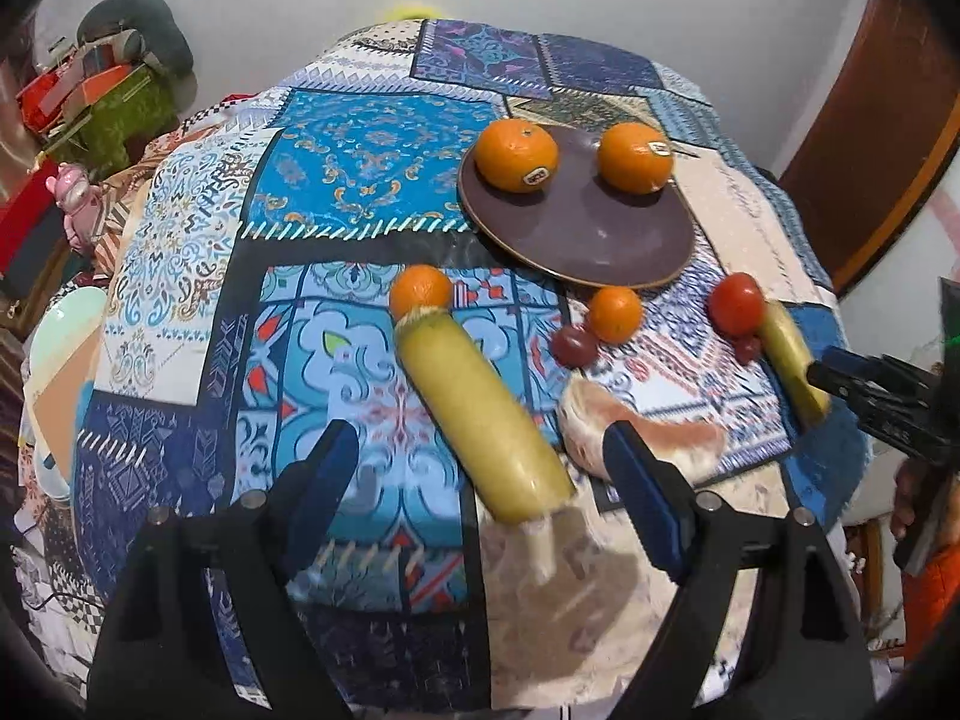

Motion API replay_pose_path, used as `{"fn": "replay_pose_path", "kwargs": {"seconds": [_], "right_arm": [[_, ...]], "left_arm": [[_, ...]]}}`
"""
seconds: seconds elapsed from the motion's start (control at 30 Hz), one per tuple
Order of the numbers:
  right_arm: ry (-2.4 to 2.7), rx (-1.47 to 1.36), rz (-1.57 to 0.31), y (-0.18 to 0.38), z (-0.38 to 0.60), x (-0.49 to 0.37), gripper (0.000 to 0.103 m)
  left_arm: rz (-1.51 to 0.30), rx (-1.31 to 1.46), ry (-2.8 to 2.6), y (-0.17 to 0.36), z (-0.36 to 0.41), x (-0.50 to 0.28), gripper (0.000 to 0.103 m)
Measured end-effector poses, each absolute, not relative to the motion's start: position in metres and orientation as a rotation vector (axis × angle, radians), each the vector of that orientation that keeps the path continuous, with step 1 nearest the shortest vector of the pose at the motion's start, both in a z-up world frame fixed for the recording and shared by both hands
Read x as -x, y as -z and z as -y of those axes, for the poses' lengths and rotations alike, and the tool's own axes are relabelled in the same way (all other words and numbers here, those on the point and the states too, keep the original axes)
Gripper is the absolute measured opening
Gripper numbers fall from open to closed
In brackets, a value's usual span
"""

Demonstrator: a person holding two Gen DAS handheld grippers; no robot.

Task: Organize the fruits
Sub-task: 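Grasp the banana with the left gripper while the right gripper lifts the corn cob, then carry the banana and the corn cob toward the dark plate with both grippers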

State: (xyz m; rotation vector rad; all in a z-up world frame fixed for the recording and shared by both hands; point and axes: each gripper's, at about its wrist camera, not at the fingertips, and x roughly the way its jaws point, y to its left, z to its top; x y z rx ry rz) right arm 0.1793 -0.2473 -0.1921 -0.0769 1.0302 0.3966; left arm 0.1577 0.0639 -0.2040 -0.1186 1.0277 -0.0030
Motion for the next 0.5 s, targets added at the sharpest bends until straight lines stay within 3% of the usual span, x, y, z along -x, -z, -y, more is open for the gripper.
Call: {"fn": "replay_pose_path", "kwargs": {"seconds": [0.1,0.17,0.5], "right_arm": [[-0.404,0.081,-1.022,0.193,0.244,-0.181,0.041],[-0.403,0.092,-1.018,0.193,0.242,-0.183,0.041],[-0.405,0.110,-1.072,0.214,0.233,-0.204,0.041]], "left_arm": [[-1.060,0.146,-0.015,0.219,-0.066,-0.172,0.082],[-1.085,0.157,-0.029,0.229,-0.068,-0.180,0.074],[-1.132,0.254,-0.023,0.256,-0.077,-0.196,0.057]]}}
